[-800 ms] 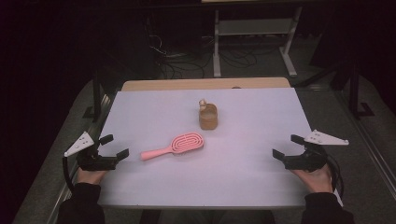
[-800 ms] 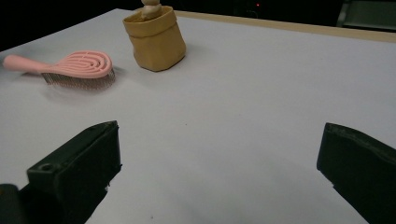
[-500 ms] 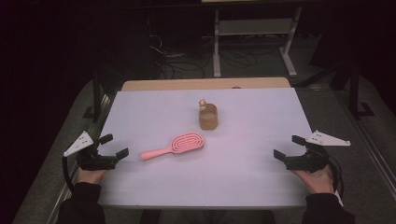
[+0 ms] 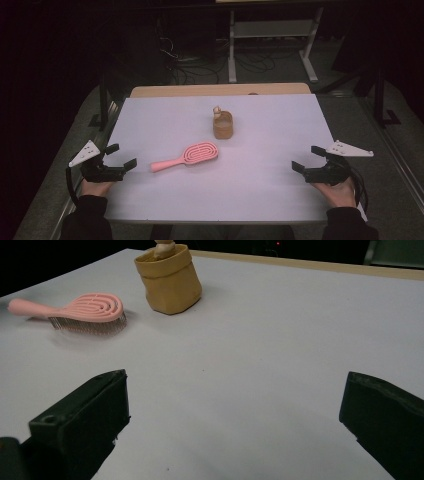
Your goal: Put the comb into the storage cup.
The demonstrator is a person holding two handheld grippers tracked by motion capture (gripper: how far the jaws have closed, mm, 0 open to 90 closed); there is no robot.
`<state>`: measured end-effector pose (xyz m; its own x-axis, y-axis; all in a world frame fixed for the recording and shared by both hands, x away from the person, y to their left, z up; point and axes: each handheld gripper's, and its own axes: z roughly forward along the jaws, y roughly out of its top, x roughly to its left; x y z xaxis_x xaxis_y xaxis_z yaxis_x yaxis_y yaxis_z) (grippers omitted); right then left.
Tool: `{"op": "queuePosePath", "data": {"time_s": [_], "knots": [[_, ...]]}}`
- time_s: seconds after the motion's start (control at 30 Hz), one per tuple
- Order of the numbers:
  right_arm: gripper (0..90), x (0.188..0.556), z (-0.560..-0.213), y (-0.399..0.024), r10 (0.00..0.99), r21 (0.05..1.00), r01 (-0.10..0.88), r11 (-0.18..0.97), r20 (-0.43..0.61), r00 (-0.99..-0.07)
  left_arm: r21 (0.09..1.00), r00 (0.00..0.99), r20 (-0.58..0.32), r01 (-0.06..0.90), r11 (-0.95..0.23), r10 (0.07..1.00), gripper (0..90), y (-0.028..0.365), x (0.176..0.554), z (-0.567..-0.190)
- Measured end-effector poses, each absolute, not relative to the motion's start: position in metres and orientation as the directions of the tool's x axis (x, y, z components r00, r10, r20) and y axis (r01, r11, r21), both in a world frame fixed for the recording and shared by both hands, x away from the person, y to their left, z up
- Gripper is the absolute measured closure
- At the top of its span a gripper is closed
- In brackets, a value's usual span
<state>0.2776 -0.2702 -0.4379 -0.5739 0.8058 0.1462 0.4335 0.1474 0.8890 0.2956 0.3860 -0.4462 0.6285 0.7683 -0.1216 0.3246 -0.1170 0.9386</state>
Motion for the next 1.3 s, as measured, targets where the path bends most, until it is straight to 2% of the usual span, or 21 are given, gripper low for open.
{"op": "queuePosePath", "data": {"time_s": [0.87,1.3], "knots": [[0.0,0.276,-0.438,-0.261,0.803,0.886,0.431,0.167,0.131,-0.581,0.926,0.669,-0.053,0.31,-0.213,0.741,0.0,0.374,0.302,-0.424],[0.0,0.275,-0.439,-0.262,0.804,0.881,0.44,0.173,0.132,-0.58,0.896,0.717,0.003,0.307,-0.321,0.697,0.0,0.358,0.314,-0.411]]}}
